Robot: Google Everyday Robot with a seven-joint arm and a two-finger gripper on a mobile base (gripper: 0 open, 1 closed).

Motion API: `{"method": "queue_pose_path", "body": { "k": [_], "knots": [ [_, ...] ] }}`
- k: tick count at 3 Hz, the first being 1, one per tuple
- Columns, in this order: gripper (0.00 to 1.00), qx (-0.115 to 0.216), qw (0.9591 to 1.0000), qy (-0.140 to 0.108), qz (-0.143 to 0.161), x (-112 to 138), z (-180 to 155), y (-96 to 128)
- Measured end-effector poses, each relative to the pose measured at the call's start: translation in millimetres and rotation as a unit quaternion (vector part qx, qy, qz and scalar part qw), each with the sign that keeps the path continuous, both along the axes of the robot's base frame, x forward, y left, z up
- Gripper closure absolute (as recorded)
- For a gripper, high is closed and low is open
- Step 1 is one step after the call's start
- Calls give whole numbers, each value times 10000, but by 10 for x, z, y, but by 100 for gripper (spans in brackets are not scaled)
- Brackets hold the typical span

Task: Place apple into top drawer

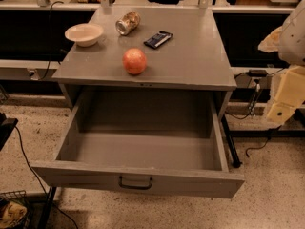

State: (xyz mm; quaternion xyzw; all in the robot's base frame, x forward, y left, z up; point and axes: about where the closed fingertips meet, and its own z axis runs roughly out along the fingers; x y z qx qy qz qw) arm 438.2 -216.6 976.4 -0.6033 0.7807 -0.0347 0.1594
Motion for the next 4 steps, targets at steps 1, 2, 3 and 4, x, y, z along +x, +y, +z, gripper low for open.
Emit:
{"method": "queue_pose_path", "body": {
  "k": [1,2,3,4],
  "knots": [
    [0,28,10000,-18,-10,89,-13,7],
    [0,150,9999,-65,-43,469,-90,40],
    [0,460,9983,-250,255,1206,-218,372],
    [0,930,9919,-293,814,2140,-539,1120]
  ]
}}
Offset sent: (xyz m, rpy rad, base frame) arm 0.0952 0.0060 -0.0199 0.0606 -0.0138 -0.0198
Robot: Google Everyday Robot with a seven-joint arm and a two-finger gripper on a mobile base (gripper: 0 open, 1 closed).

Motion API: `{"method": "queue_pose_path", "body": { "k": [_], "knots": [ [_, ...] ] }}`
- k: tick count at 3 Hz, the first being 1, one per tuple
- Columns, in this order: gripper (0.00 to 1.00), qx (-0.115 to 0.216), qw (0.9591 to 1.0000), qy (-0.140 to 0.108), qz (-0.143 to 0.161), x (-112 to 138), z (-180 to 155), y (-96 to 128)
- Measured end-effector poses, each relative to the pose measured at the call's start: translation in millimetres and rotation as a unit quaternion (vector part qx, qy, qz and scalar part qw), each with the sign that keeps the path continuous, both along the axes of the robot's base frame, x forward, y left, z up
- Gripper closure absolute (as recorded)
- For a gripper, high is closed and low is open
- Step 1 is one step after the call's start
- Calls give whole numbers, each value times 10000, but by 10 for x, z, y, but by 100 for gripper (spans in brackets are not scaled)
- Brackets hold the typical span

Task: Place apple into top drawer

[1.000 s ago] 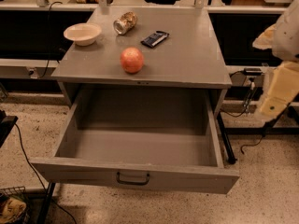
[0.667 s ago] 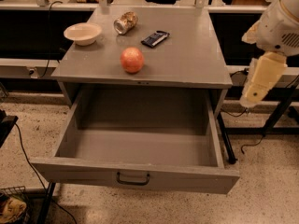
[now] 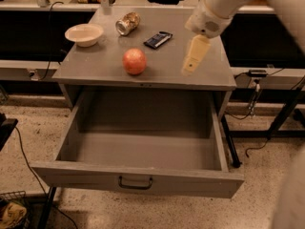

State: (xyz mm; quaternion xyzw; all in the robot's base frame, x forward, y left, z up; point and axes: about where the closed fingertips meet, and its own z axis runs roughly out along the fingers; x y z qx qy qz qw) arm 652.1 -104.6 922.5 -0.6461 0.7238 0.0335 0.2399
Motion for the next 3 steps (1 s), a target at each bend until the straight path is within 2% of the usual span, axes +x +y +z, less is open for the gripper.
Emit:
{"method": "queue_pose_path", "body": {
  "k": [1,2,3],
  "knots": [
    [0,-43,9997,-32,255,440,-257,428],
    [0,19,9988,-17,491,682,-432,802],
    [0,75,9978,31,652,807,-555,1050]
  ]
}}
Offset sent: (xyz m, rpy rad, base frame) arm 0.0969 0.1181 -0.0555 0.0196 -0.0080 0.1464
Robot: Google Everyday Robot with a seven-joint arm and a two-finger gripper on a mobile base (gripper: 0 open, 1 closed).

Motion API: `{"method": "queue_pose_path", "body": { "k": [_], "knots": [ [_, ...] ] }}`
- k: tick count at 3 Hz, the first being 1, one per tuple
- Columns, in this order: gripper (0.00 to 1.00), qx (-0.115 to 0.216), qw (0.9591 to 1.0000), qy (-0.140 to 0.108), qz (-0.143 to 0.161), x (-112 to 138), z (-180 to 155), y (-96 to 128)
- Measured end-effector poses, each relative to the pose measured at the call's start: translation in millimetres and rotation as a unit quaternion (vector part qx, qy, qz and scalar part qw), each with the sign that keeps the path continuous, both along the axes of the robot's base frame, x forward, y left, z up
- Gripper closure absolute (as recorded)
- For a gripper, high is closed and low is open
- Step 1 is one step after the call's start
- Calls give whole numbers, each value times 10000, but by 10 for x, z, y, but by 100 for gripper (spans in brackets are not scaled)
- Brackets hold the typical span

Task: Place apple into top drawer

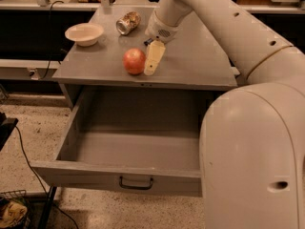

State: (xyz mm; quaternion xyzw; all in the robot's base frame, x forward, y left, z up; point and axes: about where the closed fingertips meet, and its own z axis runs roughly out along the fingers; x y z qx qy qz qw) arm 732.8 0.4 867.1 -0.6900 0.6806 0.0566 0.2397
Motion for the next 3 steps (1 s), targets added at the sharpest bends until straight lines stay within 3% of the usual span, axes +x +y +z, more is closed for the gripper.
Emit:
{"method": "queue_pose_path", "body": {
  "k": [2,3],
  "knots": [
    [0,342,9983,383,294,-8,-199,305],
    [1,592,9952,559,543,-106,-199,455]
  ]
}}
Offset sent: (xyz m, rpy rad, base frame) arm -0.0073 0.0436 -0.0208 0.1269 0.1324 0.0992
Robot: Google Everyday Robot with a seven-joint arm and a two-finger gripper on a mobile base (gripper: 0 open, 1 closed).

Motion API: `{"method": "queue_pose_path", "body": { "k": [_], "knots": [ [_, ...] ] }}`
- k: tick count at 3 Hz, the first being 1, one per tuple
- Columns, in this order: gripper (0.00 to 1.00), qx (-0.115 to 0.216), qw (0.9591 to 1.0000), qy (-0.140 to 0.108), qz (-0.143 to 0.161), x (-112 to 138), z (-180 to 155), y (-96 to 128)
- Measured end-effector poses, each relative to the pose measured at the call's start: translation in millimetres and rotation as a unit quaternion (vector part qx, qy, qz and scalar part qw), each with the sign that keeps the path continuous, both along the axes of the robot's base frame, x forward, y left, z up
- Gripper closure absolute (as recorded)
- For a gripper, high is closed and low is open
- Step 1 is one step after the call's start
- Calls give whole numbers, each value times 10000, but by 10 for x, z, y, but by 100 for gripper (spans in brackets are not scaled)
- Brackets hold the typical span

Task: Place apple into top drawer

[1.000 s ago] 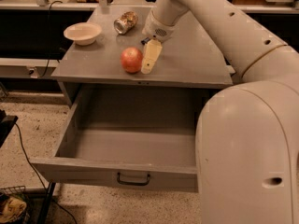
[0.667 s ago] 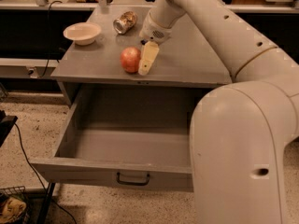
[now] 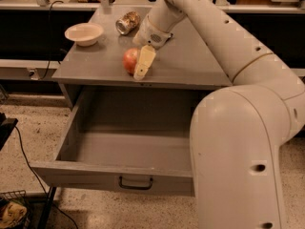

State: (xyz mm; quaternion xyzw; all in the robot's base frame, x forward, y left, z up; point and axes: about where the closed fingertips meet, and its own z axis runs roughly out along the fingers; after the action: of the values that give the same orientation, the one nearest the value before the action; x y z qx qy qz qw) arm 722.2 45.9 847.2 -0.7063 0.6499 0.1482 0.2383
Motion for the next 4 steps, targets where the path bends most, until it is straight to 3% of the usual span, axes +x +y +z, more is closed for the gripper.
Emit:
{"method": "queue_pose_path", "body": {
  "k": [1,2,3,4],
  "knots": [
    [19,191,9996,94,204,-81,24,118],
    [42,153,9993,56,328,-123,19,182],
    [66,-31,9997,86,216,-161,-89,82],
    [89,11,9998,-46,193,-227,46,-32]
  ]
}}
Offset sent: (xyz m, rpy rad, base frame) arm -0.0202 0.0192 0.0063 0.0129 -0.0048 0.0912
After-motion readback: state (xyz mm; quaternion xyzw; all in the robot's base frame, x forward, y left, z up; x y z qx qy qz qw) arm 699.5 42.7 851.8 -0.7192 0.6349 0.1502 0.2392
